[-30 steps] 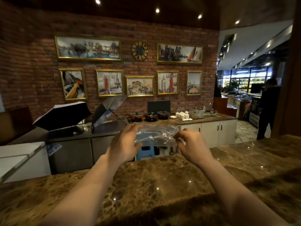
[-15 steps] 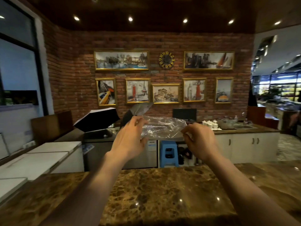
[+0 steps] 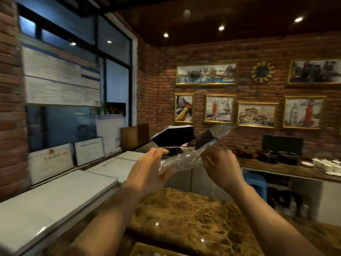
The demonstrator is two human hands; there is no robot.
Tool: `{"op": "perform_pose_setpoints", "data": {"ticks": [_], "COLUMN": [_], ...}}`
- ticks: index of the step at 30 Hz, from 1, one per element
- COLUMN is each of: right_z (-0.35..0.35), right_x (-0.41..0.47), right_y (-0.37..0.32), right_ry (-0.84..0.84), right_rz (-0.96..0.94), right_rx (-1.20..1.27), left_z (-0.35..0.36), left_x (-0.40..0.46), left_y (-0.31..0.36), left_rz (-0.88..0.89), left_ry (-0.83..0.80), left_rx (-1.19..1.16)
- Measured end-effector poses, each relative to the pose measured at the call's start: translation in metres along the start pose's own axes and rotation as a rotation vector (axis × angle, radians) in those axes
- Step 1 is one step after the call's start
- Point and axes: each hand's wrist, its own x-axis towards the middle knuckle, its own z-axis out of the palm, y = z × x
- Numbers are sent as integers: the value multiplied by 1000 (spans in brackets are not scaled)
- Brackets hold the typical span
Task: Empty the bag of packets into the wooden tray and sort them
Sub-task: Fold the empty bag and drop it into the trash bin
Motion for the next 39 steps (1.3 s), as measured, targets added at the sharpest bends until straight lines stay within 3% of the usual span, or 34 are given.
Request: {"op": "perform_pose_setpoints", "data": {"ticks": [9,18,30,33,39], "right_z": [103,192,255,265,284], "right_x": [30,30,8,6,4], "right_y": [-159,-312,-468,-495,-530], "right_ry": [-94,-162,-249,-323,-312], "right_rz": [-183,-278,-450,-452,-609], "right_rx": [157,383,624,692,850], "left_z": [-80,-182,-297,-314,-328], "left_x": [-83,-164,-259,-277,-298], "left_y": [-153,-270,-317,-316,-314], "left_rz": [-216,-430,-650,-689,-796], "left_ry": [-19,154,320,333,379], "left_rx": [57,267,480,548,687]}}
